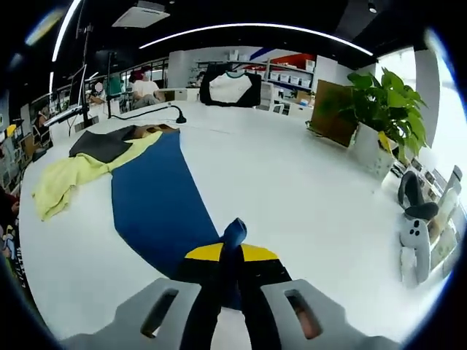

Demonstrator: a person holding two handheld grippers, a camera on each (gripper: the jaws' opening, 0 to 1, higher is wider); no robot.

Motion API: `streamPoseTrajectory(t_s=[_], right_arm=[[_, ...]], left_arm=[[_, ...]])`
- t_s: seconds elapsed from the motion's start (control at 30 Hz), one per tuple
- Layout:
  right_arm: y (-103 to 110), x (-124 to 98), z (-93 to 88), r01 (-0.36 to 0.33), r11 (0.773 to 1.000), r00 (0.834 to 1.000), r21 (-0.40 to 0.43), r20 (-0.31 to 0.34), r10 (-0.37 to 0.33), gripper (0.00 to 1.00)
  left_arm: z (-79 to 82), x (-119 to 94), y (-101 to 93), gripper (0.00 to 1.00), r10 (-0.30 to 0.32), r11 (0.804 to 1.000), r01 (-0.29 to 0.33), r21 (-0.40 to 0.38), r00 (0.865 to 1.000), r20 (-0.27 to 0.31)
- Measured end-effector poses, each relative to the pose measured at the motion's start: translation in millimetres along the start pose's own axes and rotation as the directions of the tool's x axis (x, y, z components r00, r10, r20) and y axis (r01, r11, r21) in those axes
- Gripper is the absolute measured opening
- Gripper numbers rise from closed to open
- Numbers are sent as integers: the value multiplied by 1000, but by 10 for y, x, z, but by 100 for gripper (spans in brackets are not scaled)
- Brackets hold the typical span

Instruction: Fold the garment on the visible template until the final outline fits inside the template.

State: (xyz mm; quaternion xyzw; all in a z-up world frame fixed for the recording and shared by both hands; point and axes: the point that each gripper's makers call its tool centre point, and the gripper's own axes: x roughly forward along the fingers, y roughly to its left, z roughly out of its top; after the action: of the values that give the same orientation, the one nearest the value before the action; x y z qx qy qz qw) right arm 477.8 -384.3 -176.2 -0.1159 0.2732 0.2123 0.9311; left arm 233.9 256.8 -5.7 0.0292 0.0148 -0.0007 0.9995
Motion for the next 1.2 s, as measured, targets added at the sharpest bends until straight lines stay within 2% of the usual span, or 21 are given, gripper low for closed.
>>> streamPoseTrajectory(t_s=[0.23,0.5,0.73,1.2], right_arm=[[-80,-105,46,28,1000,999,10,24,-28,2],[70,-412,171,17,998,997,-64,73,-12,1],[233,-603,6,-24,995,997,-96,65,31,1],[410,-690,-327,-66,993,997,-95,37,69,2]], left_arm=[[-2,7,1,98,-1,1000,1,-1,1000,-2],[3,-1,15,98,2,1000,-2,-1,1000,0],[10,-17,21,98,4,1000,-4,-4,1000,3],[-6,25,-36,98,-7,1000,7,4,1000,-6]])
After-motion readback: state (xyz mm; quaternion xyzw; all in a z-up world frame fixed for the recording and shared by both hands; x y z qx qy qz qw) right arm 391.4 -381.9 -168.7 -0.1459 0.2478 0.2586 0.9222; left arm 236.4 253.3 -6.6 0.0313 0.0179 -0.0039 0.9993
